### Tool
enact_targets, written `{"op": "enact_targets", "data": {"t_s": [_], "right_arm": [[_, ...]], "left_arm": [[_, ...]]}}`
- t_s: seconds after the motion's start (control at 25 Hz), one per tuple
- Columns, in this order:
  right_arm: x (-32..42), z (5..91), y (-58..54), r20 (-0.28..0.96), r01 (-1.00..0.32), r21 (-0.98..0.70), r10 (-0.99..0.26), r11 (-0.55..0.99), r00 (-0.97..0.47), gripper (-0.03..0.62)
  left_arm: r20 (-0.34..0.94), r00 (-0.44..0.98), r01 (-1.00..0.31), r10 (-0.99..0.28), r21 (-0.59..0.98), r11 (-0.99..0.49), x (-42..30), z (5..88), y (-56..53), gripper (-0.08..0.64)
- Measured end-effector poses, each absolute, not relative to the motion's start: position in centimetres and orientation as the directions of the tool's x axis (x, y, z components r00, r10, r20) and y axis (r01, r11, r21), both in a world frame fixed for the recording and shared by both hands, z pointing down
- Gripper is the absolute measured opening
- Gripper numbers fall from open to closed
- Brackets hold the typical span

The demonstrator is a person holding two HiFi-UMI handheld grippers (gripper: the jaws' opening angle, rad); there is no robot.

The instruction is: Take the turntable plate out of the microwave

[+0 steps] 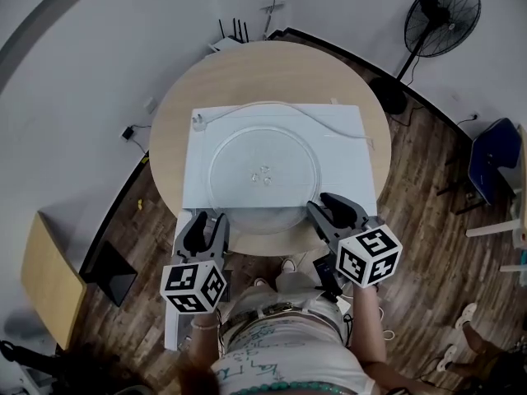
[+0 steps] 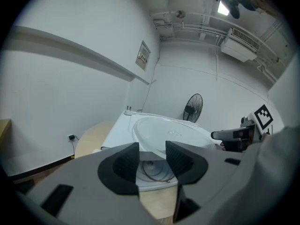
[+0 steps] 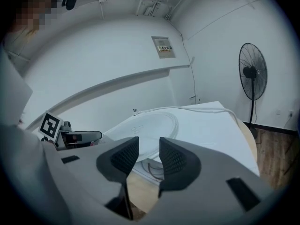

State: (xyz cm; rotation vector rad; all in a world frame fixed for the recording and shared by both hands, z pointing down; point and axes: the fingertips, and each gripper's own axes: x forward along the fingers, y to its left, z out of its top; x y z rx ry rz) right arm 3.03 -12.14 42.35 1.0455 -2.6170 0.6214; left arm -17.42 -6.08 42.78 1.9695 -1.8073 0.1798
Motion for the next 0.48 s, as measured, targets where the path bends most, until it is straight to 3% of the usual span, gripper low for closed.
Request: {"op": "enact_targets", "data": {"t_s": [0.48], "right_arm": [[3.8, 42.7, -8.2, 0.369, -0.681, -0.22, -0.586, 0.699, -0.721, 0.112]], "left_arm": [[0.388, 0.174, -0.965, -0.905, 0.249, -0.079, -14.1, 43.4, -2.2, 0.14]]}}
